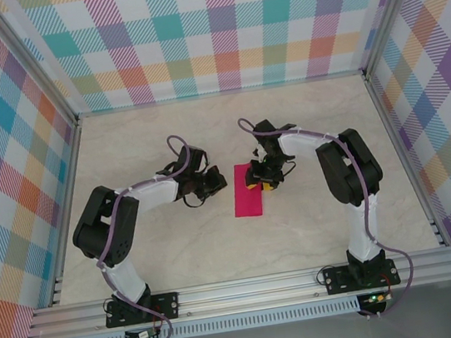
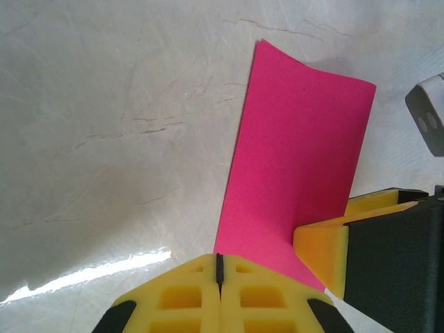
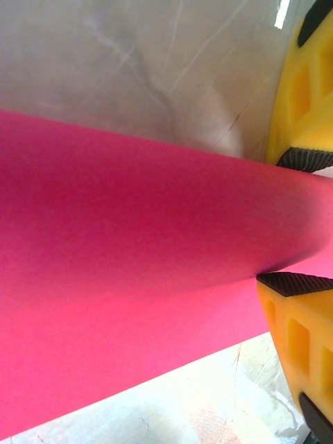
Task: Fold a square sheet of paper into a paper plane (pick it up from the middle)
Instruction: Hold the square sheet of paper at the center of the table.
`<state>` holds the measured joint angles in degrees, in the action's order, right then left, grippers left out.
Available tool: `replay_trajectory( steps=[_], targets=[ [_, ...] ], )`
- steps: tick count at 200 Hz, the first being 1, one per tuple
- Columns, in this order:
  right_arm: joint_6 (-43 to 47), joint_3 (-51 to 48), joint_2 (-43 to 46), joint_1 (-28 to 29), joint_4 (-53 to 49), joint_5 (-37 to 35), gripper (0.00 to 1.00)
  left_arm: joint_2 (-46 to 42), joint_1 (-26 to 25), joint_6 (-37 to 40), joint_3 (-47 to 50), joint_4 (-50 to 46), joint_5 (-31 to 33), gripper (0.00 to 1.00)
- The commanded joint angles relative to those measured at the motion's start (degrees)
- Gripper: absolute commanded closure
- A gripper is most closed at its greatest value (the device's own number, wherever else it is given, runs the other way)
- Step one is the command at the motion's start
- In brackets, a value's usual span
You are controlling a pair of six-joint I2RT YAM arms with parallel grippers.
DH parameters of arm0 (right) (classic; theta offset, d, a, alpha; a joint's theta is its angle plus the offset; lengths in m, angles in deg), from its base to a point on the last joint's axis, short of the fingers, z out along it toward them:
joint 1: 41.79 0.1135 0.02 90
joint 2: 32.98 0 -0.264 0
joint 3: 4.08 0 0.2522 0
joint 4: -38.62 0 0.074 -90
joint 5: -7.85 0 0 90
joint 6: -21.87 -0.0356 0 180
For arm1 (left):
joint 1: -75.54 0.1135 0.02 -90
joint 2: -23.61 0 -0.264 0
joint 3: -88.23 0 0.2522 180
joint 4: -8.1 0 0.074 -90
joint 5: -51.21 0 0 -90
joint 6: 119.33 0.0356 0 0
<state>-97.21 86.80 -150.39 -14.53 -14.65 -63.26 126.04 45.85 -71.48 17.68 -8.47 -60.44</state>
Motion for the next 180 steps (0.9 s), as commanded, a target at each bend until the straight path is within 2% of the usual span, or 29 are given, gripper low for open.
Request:
replay_trajectory(
  steps=[1, 98, 180],
  targets=[
    [1.72, -5.23, -9.88, 0.84, 1.01, -10.82, 0.55, 1.06, 0.43, 1.51, -1.04, -0.04, -0.94, 1.0],
    [1.3, -4.66, -10.32, 0.88, 0.91, -10.73, 0.57, 1.54, 0.39, 1.72, -1.65, -0.01, -2.34, 1.0],
    [0.13, -3.98, -10.95, 0.86, 0.49, -10.77, 0.57, 3.12, 0.25, 1.81, -2.51, 1.66, -6.52, 1.0]
  ],
)
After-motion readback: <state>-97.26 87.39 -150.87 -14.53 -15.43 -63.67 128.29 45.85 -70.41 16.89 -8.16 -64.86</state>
